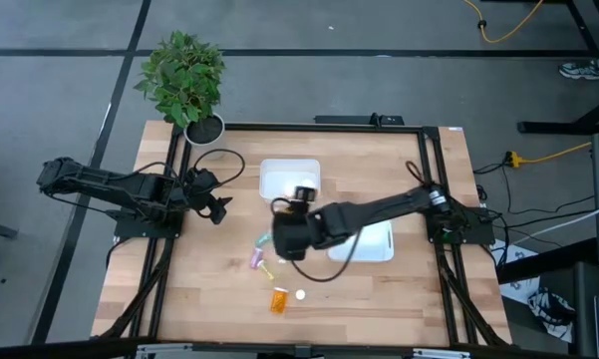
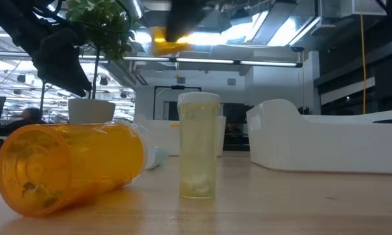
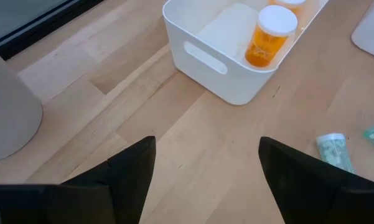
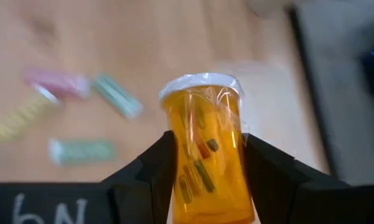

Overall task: Pick and place medicine bottles into bin by pill shape (circle, oval)
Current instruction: Put the large orange pill bottle into the top white bin

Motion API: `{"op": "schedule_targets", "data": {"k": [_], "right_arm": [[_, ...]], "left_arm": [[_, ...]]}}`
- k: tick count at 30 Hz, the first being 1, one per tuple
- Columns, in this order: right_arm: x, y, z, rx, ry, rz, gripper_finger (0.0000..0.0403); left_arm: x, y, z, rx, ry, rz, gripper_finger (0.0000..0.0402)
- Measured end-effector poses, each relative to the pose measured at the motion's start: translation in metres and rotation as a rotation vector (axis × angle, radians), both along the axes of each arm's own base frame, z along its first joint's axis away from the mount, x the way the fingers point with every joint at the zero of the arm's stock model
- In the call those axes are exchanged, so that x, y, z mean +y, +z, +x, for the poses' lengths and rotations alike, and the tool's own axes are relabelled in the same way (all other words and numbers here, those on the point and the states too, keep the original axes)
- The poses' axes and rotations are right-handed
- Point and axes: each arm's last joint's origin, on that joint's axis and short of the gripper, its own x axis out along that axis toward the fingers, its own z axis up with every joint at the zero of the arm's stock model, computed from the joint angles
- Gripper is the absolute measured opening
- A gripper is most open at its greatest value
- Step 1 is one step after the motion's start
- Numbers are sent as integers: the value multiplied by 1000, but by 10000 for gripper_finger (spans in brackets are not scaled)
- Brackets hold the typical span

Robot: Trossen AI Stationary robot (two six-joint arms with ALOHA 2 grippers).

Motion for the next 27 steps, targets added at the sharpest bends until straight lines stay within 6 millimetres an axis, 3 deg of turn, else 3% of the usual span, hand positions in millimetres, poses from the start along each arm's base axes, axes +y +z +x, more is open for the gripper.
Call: {"op": "schedule_targets", "data": {"k": [6,9,11,15,21,27], "right_arm": [[2,14,-50,83,-261,-234,166],[2,10,-57,0,-319,-281,166],[0,2,-62,-30,-326,-291,166],[-12,-29,-95,-79,-471,-330,166],[-19,-72,-139,-327,-576,-263,166],[-21,-94,-144,-529,-510,-68,166]], "left_arm": [[0,0,0,-1,0,0,278],[0,0,0,-1,0,0,278],[0,0,0,-4,4,-4,278],[0,0,1,-13,0,-12,278],[-1,2,4,-49,3,-14,278],[-1,6,7,-105,3,-22,278]]}}
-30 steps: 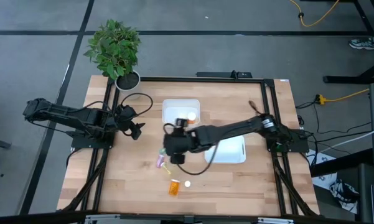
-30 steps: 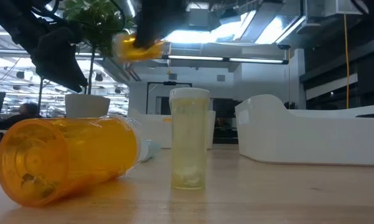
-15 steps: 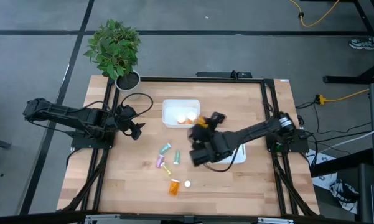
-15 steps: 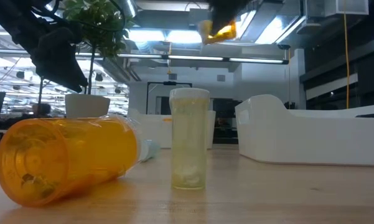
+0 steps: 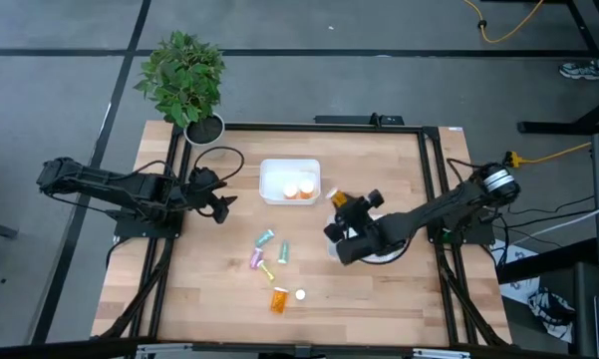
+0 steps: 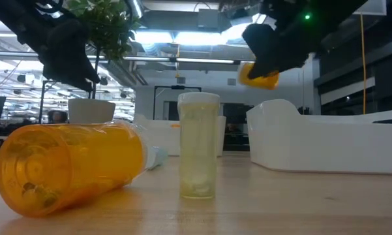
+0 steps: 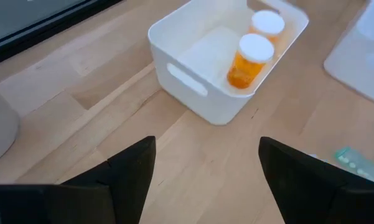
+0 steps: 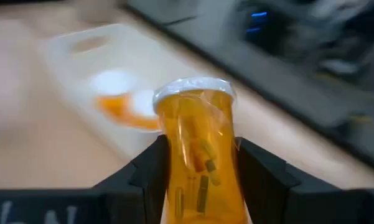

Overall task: Pick and place medicine bottles into bin by pill shape (circle, oval)
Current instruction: Put the large orange pill bottle into the top white bin

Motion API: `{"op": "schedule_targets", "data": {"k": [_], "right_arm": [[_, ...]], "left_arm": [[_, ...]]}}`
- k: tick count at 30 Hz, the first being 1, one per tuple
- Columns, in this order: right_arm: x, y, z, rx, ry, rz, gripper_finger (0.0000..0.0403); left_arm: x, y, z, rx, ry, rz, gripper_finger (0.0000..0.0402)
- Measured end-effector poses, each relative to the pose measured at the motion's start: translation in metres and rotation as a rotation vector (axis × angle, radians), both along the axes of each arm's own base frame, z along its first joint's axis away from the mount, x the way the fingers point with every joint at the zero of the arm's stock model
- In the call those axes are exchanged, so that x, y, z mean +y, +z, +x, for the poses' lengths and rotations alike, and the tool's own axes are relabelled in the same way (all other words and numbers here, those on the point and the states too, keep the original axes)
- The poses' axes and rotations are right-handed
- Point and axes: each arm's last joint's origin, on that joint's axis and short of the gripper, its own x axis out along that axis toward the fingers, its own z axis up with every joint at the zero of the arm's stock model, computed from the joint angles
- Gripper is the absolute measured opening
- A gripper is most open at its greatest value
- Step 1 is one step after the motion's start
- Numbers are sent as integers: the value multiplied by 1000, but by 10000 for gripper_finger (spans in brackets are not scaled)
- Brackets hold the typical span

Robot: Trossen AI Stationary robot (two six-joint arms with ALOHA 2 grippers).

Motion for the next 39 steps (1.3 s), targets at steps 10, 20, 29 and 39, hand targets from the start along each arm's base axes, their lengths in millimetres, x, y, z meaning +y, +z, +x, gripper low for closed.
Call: {"op": "schedule_targets", "data": {"k": [10,20,29,39], "right_arm": [[-40,14,26,-500,799,99,166],[-62,21,19,-736,923,61,173],[-60,2,35,-666,920,92,174],[-58,-19,54,-613,904,165,174]], "left_arm": [[0,4,3,-54,0,-7,278],[-1,6,7,-65,-30,23,278],[-16,25,44,-296,-380,117,278],[-23,10,64,-245,-429,128,278]]}}
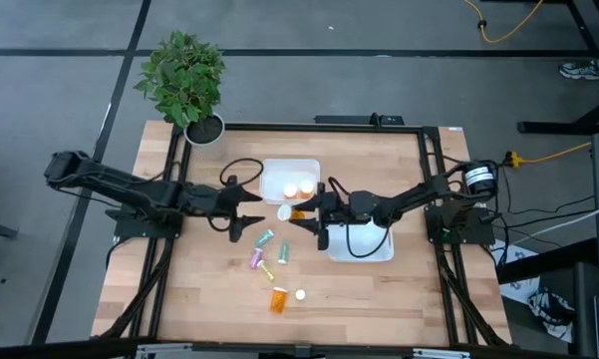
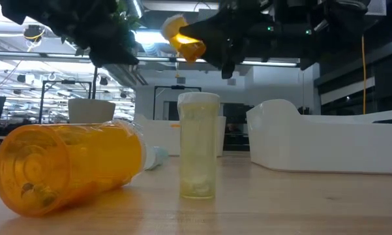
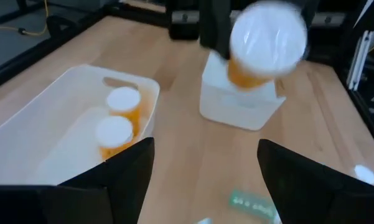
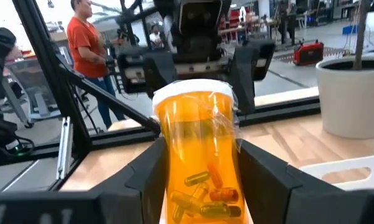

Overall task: Pick and place medicine bottles into bin by pill shape (circle, oval)
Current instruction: Put the large orange pill bottle into the top white bin

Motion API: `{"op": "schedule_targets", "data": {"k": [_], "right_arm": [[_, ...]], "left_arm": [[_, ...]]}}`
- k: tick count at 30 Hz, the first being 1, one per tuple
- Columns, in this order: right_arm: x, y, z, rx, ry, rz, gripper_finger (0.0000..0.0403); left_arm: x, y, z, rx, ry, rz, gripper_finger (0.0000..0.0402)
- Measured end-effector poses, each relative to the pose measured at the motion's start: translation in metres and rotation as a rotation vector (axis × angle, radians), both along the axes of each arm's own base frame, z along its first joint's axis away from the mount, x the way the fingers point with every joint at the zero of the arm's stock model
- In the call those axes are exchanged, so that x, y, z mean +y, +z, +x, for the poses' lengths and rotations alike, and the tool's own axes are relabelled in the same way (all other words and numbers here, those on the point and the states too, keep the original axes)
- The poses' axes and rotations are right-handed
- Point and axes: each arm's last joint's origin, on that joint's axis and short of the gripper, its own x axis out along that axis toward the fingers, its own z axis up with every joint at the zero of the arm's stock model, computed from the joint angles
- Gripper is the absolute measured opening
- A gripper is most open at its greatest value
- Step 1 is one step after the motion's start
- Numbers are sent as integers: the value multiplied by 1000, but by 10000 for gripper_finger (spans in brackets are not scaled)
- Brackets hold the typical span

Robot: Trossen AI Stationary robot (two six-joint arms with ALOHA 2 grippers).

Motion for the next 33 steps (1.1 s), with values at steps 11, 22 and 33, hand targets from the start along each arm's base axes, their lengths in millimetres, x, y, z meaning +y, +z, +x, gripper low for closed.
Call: {"op": "schedule_targets", "data": {"k": [11,22,33], "right_arm": [[1,-1,9,52,0,-2,174],[2,0,10,54,24,-2,174],[2,-2,10,80,34,-3,174]], "left_arm": [[-6,5,7,-73,-96,9,278],[-13,-5,25,-106,-118,3,309],[-6,-8,34,-138,-67,1,324]]}}
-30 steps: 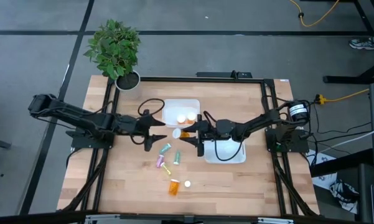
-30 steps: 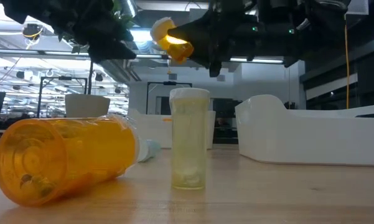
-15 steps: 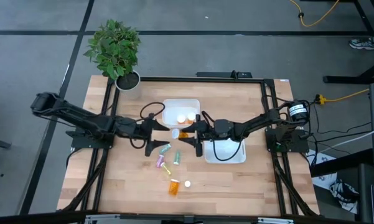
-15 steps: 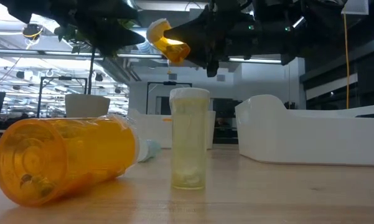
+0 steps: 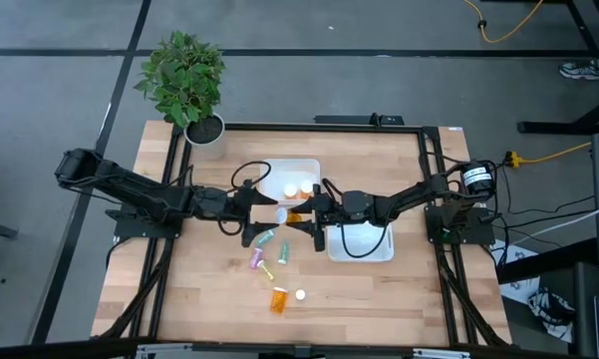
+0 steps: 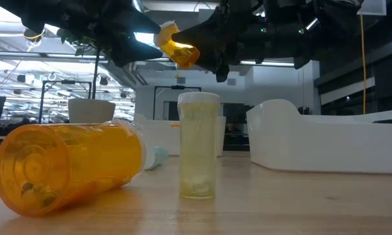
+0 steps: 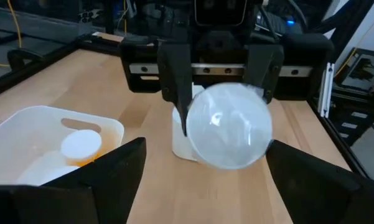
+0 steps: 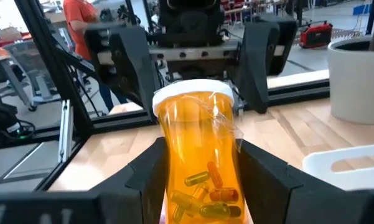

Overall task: Pick and place medicine bottles into bin by pill shape (circle, oval)
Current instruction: Put the large orange pill bottle into the top white bin

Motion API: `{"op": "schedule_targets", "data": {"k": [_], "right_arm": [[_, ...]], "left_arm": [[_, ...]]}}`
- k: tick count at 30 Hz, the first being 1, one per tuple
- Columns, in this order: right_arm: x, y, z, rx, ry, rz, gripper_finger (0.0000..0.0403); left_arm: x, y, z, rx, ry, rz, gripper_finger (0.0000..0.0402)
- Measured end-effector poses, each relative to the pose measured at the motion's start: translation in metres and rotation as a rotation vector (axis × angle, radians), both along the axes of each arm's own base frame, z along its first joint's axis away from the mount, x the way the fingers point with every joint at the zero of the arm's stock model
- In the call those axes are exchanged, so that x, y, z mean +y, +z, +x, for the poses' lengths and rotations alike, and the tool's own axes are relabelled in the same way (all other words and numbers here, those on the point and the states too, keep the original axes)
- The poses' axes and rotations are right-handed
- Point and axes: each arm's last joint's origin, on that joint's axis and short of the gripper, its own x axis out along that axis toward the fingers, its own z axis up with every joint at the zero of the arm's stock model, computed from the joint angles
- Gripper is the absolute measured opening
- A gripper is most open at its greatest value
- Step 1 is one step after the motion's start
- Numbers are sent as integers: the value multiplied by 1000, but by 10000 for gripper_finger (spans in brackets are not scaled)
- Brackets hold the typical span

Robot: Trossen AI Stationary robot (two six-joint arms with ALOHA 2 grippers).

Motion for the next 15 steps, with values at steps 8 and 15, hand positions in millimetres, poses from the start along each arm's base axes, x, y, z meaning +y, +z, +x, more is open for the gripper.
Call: {"op": "schedule_targets", "data": {"k": [8,15], "right_arm": [[0,-2,1,28,1,0,174],[2,11,19,109,1,-34,174]], "left_arm": [[-1,1,0,-7,-32,-11,322],[-1,-1,1,-3,-40,-36,318]]}}
